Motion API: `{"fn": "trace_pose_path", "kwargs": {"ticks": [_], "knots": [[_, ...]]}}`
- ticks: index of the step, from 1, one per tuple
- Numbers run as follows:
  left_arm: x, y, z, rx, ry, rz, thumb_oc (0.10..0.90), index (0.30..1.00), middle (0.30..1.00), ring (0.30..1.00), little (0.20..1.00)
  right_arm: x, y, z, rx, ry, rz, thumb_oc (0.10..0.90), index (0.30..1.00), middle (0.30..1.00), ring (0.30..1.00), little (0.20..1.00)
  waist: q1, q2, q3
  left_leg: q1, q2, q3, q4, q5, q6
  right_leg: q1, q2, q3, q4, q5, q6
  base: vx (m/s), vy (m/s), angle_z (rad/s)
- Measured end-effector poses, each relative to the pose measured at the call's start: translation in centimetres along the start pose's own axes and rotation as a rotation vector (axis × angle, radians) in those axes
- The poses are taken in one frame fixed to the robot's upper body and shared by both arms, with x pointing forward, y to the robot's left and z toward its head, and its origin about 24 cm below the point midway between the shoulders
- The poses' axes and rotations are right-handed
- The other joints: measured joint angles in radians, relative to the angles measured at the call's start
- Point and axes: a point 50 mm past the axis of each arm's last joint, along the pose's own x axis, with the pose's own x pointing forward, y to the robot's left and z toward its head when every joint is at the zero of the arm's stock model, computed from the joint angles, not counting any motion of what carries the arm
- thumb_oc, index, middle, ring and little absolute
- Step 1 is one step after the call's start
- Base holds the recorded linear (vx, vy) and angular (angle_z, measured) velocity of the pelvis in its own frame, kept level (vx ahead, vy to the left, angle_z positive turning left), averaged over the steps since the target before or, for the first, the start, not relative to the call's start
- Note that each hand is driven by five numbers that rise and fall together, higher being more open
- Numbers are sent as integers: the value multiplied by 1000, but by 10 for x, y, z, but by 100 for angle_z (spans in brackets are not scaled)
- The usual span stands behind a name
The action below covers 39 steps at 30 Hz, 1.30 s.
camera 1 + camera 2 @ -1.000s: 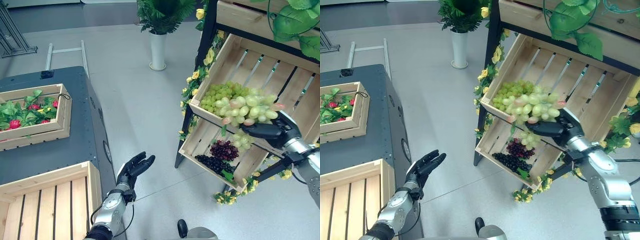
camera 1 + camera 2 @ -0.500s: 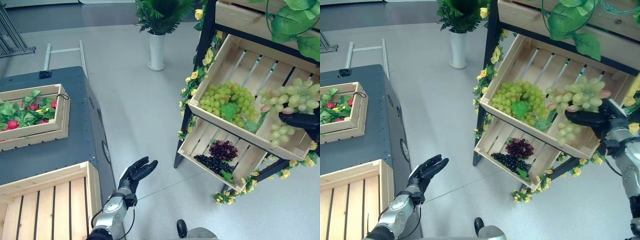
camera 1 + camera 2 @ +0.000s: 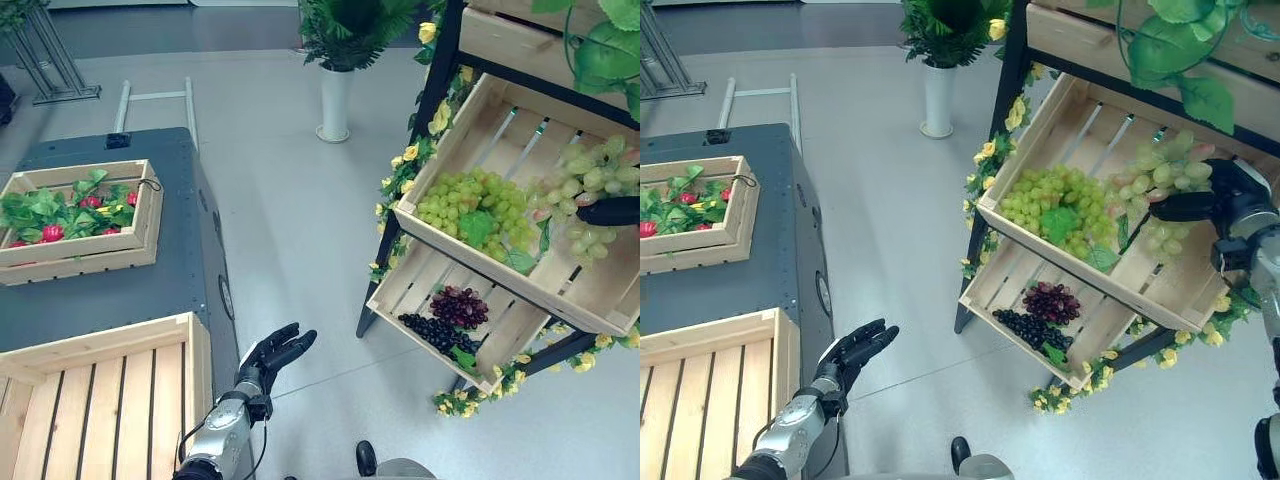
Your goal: Pick up the fruits from the basket on one side to the basket on the other side
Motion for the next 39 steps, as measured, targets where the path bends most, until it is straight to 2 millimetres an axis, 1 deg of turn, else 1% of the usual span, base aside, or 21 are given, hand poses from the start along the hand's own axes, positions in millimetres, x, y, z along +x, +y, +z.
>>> {"fn": "trace_pose_path", "kwargs": {"ticks": [5,6,7,11,13,19,29,33,39], "knots": [[0,2,-2,1,9,4,800,900,900,900,900,2,6,-5,-44,41,27,400,300,300,300,300,20,0,0,-2,0,-6,0,1,0,0,0,-3,0,0,0,-1,3,5],[-1,2,-2,1,10,3,800,900,900,900,900,2,8,-7,-70,57,33,591,587,587,587,587,23,0,0,-3,0,-7,0,2,0,0,-1,-5,0,0,0,0,0,0],[-1,2,-2,2,10,4,800,900,900,900,900,2,9,-8,-79,64,38,800,900,900,900,900,23,0,0,-3,0,-7,0,2,0,0,-1,-5,0,0,0,0,0,0],[-1,2,-2,2,10,0,800,900,900,900,900,1,7,-23,-172,162,49,800,900,900,900,900,25,-1,0,-4,0,-8,0,2,1,0,-2,-6,0,0,0,0,0,0],[-1,2,-2,2,10,0,800,900,900,900,900,1,3,-30,-167,207,35,800,900,900,900,900,24,-1,0,-4,0,-7,0,2,1,0,-2,-5,0,0,0,0,0,0],[-1,2,-2,3,10,0,800,900,900,900,900,-1,-6,-37,-181,268,-4,800,900,900,900,900,14,-1,1,-3,0,-4,0,2,1,0,-2,-4,0,0,0,0,0,0],[-1,2,-1,3,10,1,800,900,900,900,900,0,-6,-35,-184,260,-2,800,900,900,900,900,-4,-1,1,-5,0,0,-6,2,1,-5,-1,4,0,0,0,0,0,0],[-1,2,-1,3,10,0,800,900,900,900,900,1,0,-27,-194,222,21,800,900,900,900,900,-11,-1,1,-6,0,7,-6,2,1,-9,0,5,0,0,1,-1,-2,-4],[0,2,-1,3,9,0,800,900,900,900,900,-6,11,-23,-207,158,59,800,900,900,900,900,-12,0,2,-11,0,13,-6,2,1,-16,0,10,0,1,2,-2,-2,-2]]}}
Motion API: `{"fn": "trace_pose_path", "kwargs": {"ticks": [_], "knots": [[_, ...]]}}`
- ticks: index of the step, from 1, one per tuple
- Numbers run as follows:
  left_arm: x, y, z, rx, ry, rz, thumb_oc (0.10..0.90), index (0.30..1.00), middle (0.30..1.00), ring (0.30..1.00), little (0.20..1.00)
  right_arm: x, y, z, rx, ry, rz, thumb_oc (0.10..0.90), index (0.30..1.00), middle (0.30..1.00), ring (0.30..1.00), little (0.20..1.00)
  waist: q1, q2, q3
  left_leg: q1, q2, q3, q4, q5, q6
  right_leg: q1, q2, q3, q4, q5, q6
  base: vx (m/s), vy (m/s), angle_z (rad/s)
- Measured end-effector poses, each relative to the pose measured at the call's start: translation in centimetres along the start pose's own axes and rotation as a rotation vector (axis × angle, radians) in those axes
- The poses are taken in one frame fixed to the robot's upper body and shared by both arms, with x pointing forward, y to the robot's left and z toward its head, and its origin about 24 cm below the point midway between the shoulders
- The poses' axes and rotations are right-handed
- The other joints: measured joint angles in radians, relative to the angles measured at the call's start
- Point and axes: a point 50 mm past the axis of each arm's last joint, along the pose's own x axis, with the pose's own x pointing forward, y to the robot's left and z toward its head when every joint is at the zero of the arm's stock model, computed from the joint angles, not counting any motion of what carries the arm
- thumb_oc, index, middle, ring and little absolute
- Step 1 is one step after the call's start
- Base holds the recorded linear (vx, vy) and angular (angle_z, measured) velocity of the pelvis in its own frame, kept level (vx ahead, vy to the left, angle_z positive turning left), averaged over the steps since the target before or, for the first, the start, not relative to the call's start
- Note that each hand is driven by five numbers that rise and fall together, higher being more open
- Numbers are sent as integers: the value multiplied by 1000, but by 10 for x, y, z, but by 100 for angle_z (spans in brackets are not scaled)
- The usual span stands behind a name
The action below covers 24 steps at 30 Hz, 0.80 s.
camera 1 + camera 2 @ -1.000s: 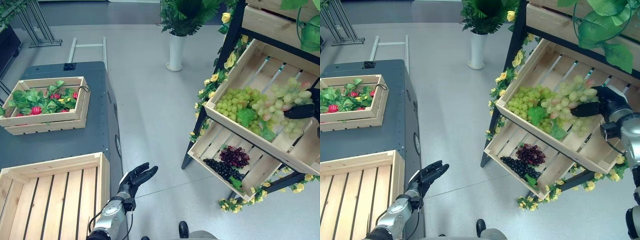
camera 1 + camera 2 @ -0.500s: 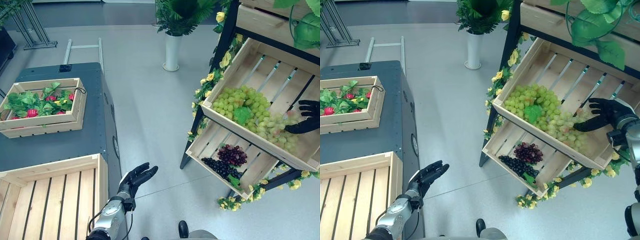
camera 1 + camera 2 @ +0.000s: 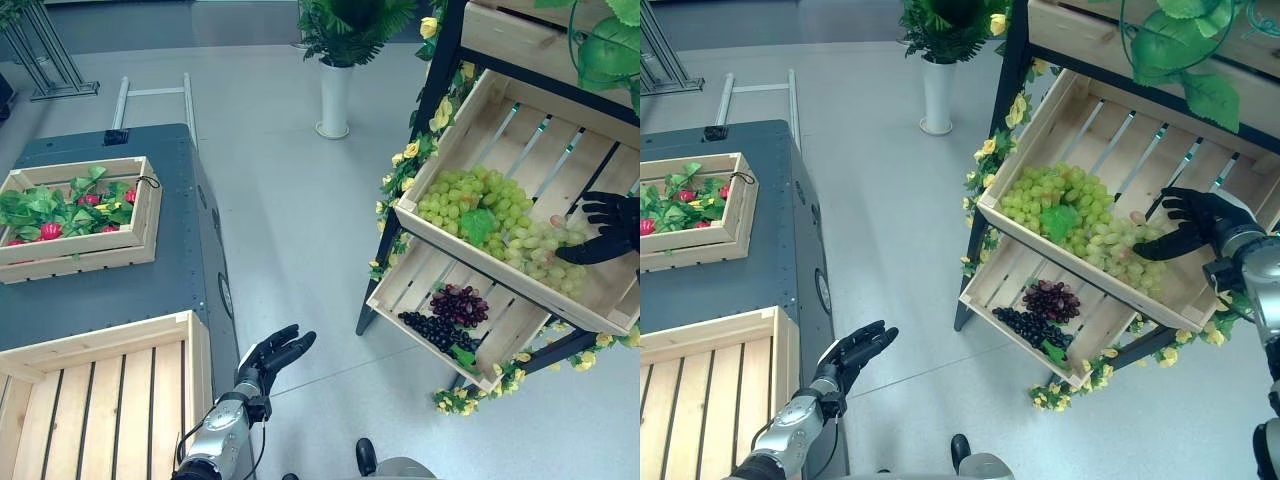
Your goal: Pick up the fruits from the basket on one side to the basket on the other side
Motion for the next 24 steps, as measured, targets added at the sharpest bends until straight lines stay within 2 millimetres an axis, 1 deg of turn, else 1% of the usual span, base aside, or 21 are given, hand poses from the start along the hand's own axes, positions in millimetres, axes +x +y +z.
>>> {"fn": "trace_pose_path", "kwargs": {"ticks": [3,6,7,11,13,14,16,18,24], "knots": [[0,0,0,0,1,0,800,900,900,900,900,-3,8,3,-29,-47,18,800,900,900,900,900,-10,1,0,0,0,1,0,0,0,-1,0,1,0,0,0,0,0,0],[0,0,0,-1,1,1,800,900,900,900,900,-9,17,20,-90,-161,9,800,900,900,900,900,-30,9,5,0,0,2,0,-1,1,-1,-1,3,0,0,0,0,0,0],[0,-1,0,-2,0,-1,800,900,900,900,900,-11,18,22,-98,-183,4,800,900,900,900,900,-33,10,6,0,0,3,0,-1,1,-1,0,5,0,0,0,0,0,0],[0,-1,-1,-9,0,2,800,900,900,900,900,-28,34,43,-175,-363,-18,800,900,900,900,900,-52,17,10,0,1,6,-1,-1,1,-2,1,14,0,0,0,-8,1,-4],[0,-1,0,-22,-5,6,800,900,900,900,900,-34,39,48,-213,-404,-12,800,900,900,900,900,-56,19,10,1,1,6,-1,-1,1,-3,1,15,0,0,0,0,0,0],[0,-1,-1,-30,-8,12,800,900,900,900,900,-37,43,52,-220,-427,-3,800,900,900,900,900,-58,19,10,1,1,7,-1,-1,1,-3,1,16,0,0,0,0,0,0],[0,-2,-1,-43,-12,15,800,900,900,900,900,-52,59,62,-220,-519,36,800,900,900,900,900,-65,21,9,1,1,7,-1,-1,1,-3,1,16,0,0,0,0,0,0],[0,-3,-2,-46,-10,14,800,900,900,900,900,-59,70,70,-228,-589,63,800,900,900,900,900,-70,24,8,1,0,8,-1,-1,1,-3,0,16,0,0,1,0,0,0],[1,-9,-4,-66,-8,9,800,900,900,900,900,-77,91,91,-200,-738,151,800,900,900,900,900,-78,34,3,1,1,8,0,-1,1,-3,1,16,0,0,1,-6,-10,0]]}}
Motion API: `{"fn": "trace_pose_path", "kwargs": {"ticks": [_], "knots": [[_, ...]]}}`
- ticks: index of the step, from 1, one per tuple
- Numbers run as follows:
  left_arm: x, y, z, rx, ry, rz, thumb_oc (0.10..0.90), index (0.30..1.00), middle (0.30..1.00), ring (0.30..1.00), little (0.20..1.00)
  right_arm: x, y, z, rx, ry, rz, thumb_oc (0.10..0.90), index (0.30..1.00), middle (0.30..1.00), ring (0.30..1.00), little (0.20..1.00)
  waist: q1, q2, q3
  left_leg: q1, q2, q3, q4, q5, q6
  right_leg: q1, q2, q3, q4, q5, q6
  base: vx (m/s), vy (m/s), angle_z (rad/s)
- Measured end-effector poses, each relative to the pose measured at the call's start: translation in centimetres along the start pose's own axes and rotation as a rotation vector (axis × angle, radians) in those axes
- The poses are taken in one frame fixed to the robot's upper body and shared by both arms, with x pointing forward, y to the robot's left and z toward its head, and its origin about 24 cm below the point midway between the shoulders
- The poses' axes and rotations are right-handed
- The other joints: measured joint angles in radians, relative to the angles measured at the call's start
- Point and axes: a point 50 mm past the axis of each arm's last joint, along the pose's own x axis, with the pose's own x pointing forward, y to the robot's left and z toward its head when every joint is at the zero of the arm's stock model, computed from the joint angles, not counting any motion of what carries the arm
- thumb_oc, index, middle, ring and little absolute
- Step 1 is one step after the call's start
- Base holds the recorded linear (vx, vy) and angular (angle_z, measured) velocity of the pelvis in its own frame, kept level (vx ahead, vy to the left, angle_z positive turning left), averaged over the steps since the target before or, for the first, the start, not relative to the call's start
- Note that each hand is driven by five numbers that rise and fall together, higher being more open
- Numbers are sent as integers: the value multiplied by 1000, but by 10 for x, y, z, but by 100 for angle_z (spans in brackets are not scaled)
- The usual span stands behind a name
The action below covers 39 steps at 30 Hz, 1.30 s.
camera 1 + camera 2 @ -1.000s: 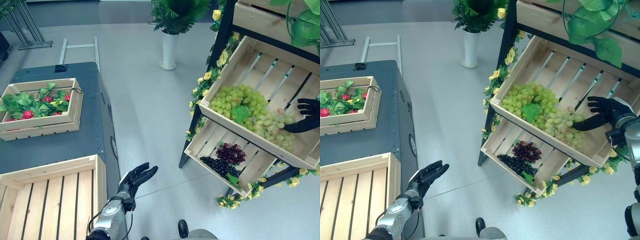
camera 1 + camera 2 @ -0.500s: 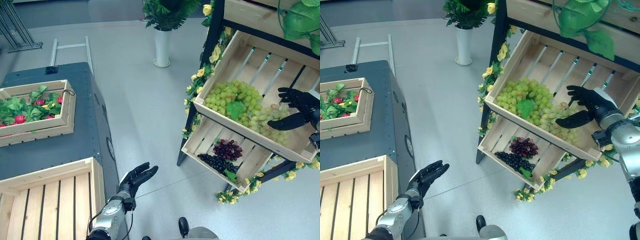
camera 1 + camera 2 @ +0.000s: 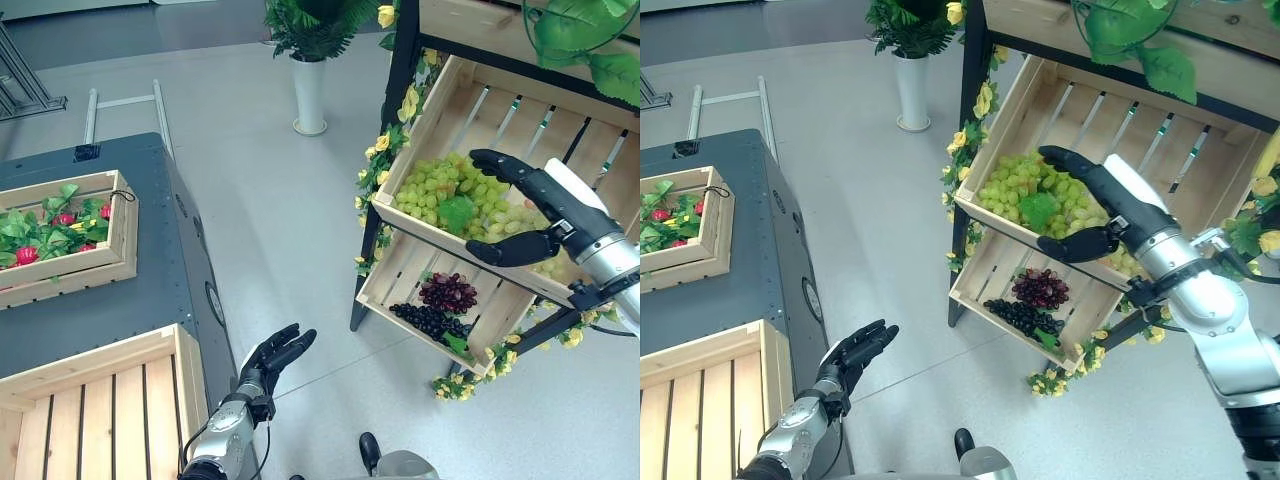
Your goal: Pick up the fruits from the basket on one side to the basket on the other side
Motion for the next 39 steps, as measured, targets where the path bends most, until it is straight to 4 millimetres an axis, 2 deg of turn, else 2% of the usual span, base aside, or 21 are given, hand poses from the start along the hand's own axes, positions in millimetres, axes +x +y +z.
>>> {"fn": "trace_pose_path", "kwargs": {"ticks": [3,8,10,12,14,15,17,18,20,22,26,30,33,39], "knots": [[0,-5,-3,-15,6,-5,800,900,900,900,900,1,14,7,48,-49,74,800,900,900,900,900,1,4,-4,1,0,0,0,0,0,1,0,-1,0,0,0,-8,-34,1],[0,-11,-8,-29,18,-14,800,900,900,900,900,1,44,5,184,-64,181,800,900,900,900,900,19,10,-9,3,2,-3,0,1,-2,5,0,-9,0,0,0,6,-49,1],[0,-13,-15,-35,43,-11,800,900,900,900,900,3,68,4,370,-92,226,800,900,900,900,900,28,16,-15,2,4,-14,0,3,-4,13,-1,-26,0,0,-3,12,-54,13],[-2,-14,-19,-43,55,-9,800,900,900,900,900,4,83,6,429,-108,273,800,900,900,900,900,35,20,-19,4,4,-22,0,4,-5,14,0,-30,0,-2,-5,5,-52,16],[-4,-16,-25,-47,70,-5,800,900,900,900,900,3,106,6,538,-117,321,800,900,900,900,900,59,22,-24,2,6,-31,0,6,-8,17,0,-45,0,-3,-7,-1,-73,14],[-7,-15,-29,-49,79,1,800,900,900,900,900,4,118,5,592,-115,326,800,900,900,900,900,63,20,-26,3,8,-37,0,7,-9,21,0,-54,0,-5,-9,-7,-76,17],[-13,-13,-42,-9,131,9,800,900,900,900,900,1,158,-7,722,-38,374,800,900,900,900,900,94,20,-44,-1,12,-53,0,10,-13,22,1,-66,0,-8,-14,-3,-81,20],[-14,-12,-45,-3,143,12,800,900,900,900,900,-1,165,-10,739,-12,390,800,900,900,900,900,99,20,-47,-3,12,-57,0,10,-13,23,1,-75,0,-9,-15,2,-61,22],[-18,-7,-54,34,182,23,800,900,900,900,900,-11,188,-23,781,76,439,800,900,900,900,900,123,20,-48,-8,14,-66,1,16,-14,24,1,-85,0,-11,-18,5,-56,21],[-23,-2,-61,43,212,47,800,900,900,900,900,-18,202,-34,823,154,428,800,900,900,900,900,139,20,-48,-8,15,-71,2,16,-15,25,1,-87,0,-11,-18,6,-51,5],[-28,4,-70,67,256,83,800,900,900,900,900,-32,230,-53,870,298,413,800,900,900,900,900,141,20,-48,-7,15,-84,0,18,-15,31,0,-106,0,-12,-19,-2,-52,7],[-29,6,-72,138,265,111,800,900,900,900,900,-51,260,-66,810,442,438,800,900,900,900,900,154,18,-51,-4,17,-89,0,20,-16,36,-1,-112,0,-14,-21,-8,-40,4],[-32,7,-81,176,301,117,800,900,900,900,900,-75,289,-80,825,615,465,800,900,900,900,900,162,20,-55,-4,17,-105,0,20,-16,41,-2,-126,-1,-15,-23,20,-25,9],[-48,17,-104,211,421,145,800,900,900,900,900,-123,326,-101,881,928,472,800,900,900,900,900,180,40,-72,0,17,-115,0,21,-16,49,-2,-138,-4,-19,-25,35,3,6]]}}
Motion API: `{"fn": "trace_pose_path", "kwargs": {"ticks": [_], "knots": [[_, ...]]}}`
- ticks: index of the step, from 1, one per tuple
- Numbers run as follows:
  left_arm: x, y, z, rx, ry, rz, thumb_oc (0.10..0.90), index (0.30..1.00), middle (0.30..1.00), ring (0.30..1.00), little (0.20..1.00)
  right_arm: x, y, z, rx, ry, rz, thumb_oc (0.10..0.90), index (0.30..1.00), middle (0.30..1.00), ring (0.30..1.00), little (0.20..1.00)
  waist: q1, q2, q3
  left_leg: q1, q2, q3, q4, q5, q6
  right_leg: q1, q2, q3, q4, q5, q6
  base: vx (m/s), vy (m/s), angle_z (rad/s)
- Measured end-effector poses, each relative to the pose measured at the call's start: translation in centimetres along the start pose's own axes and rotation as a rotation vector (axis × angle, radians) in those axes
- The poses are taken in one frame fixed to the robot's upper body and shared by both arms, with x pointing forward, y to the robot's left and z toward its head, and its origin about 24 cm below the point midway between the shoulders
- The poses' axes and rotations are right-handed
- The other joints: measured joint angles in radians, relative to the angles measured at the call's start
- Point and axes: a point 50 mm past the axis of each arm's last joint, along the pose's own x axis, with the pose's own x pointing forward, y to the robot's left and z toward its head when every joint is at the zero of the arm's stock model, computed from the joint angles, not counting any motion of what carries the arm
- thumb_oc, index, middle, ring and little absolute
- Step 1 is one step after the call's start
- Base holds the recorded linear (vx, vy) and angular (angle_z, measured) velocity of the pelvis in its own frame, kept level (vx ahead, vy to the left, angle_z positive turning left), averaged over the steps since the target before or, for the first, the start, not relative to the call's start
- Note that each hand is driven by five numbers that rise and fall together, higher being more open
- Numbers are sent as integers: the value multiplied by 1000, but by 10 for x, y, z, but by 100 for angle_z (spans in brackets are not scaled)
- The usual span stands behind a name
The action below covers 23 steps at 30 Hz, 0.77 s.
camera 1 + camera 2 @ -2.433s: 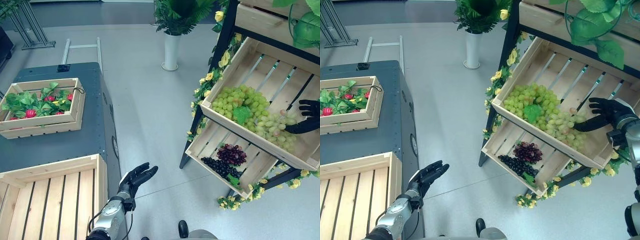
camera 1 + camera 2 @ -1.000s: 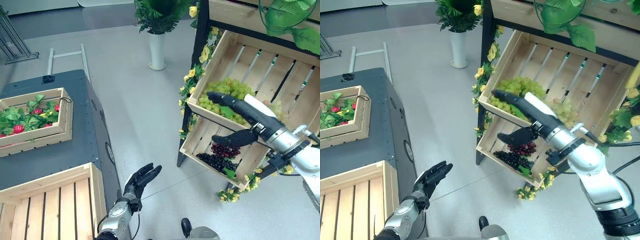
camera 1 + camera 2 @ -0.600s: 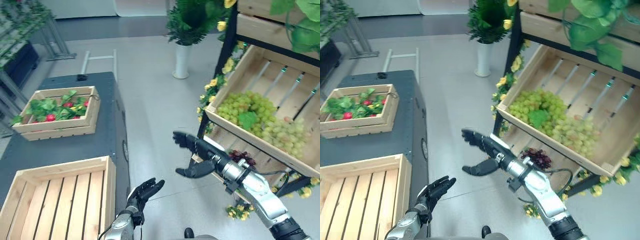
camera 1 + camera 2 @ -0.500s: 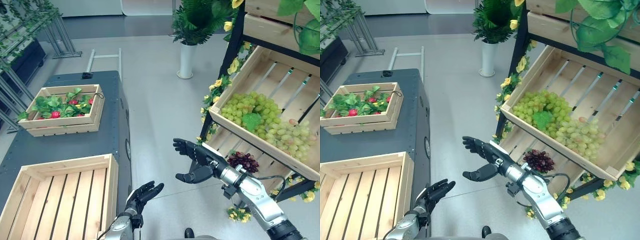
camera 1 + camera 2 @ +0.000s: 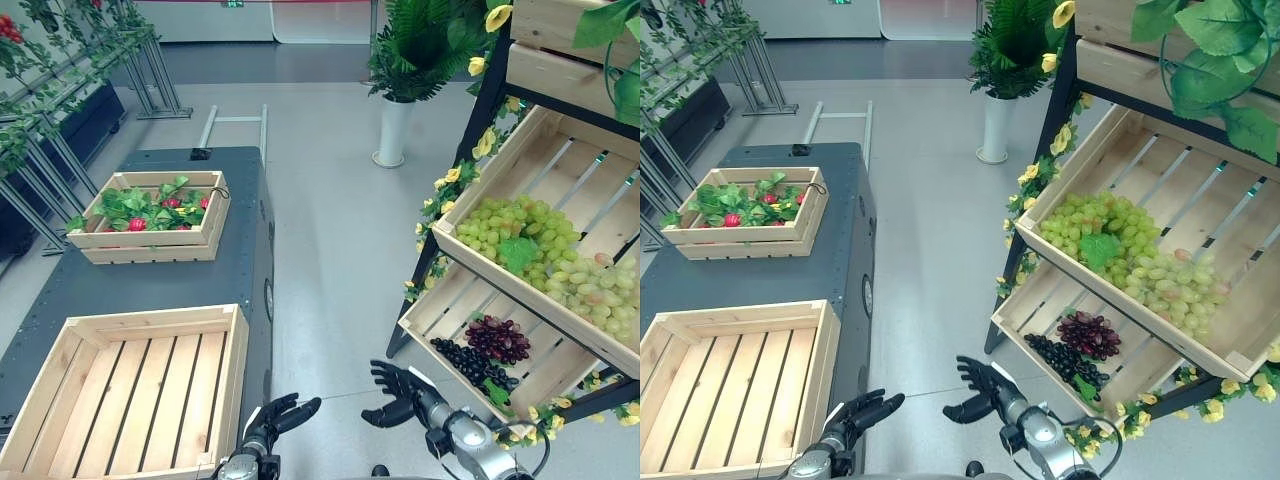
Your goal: Pick up the fruits from the basket on one side to the basket on the other side
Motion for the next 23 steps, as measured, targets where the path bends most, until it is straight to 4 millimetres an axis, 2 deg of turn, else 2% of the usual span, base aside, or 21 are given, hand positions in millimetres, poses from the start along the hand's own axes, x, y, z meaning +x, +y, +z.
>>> {"fn": "trace_pose_path", "kwargs": {"ticks": [4,8,10,23], "knots": [[-3,4,-13,47,57,11,800,900,900,900,900,-11,-3,-44,107,175,-84,800,900,900,900,900,12,17,-14,6,1,-6,0,-1,1,7,0,-2,0,-7,-7,31,37,5],[-3,4,-16,112,68,5,800,900,900,900,900,-19,-13,-59,234,233,-214,800,900,900,900,900,10,26,-33,6,1,-4,0,-4,4,6,1,1,0,-8,-9,42,39,-2],[-3,3,-16,165,68,-4,800,900,900,900,900,-24,-18,-67,242,263,-273,800,900,900,900,900,9,27,-48,8,2,-3,0,-4,4,6,2,4,0,-10,-9,29,39,-2],[-3,-2,-13,247,51,-79,800,900,900,900,900,-32,-20,-77,117,312,-269,800,900,900,900,900,11,21,-61,2,2,0,0,-5,5,1,3,9,0,-9,-10,3,3,-1]]}}
